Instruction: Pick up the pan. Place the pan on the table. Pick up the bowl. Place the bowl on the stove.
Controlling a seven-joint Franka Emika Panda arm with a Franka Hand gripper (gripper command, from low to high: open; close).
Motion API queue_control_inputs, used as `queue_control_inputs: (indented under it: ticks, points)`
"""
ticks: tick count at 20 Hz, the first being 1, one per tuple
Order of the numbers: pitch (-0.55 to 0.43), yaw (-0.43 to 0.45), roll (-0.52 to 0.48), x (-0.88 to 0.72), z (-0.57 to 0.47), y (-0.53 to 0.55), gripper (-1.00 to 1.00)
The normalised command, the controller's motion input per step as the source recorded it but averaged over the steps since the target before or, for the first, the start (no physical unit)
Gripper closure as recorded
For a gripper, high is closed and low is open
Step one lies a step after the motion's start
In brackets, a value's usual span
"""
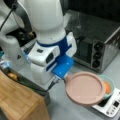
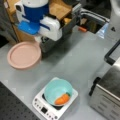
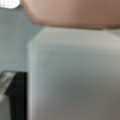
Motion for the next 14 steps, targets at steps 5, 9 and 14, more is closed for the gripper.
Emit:
queue_control_inputs:
  ticks: [5,9,14]
  points:
    - [0.154,0.157,-0.098,0.44,-0.02,-0.22,1.00]
    - [0.078,0.176,-0.111,0.29,-0.03,-0.20,1.00]
    - [0.012,0.188,-0.150,0.20,-0.05,-0.19,1.00]
